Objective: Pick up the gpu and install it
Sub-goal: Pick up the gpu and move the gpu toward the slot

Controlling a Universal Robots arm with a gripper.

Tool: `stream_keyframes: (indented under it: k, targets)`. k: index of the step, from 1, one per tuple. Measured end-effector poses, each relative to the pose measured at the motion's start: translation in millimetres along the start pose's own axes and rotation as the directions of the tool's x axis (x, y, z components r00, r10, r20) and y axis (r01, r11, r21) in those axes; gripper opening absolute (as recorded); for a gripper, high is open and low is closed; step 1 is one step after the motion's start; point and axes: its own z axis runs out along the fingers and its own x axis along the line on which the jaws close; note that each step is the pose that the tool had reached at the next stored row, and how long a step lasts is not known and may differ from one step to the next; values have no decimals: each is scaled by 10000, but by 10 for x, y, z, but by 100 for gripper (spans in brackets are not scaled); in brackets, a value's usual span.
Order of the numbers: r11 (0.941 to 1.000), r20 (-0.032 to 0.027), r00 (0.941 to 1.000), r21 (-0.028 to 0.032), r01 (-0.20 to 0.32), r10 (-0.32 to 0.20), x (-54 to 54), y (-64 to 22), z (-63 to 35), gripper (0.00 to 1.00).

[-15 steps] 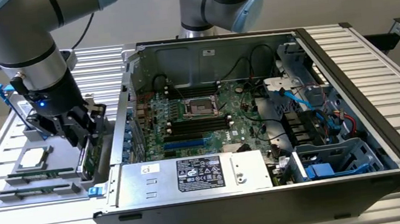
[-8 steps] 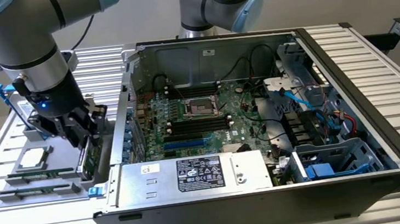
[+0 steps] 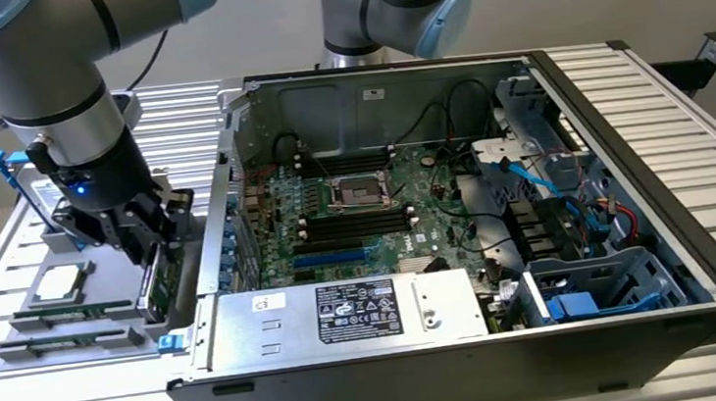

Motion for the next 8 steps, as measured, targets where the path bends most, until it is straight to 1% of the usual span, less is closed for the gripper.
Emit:
stream_keyframes:
  k: [8]
  targets:
    - [10000,-4,10000,4,0,0,-1,-1,12,48]
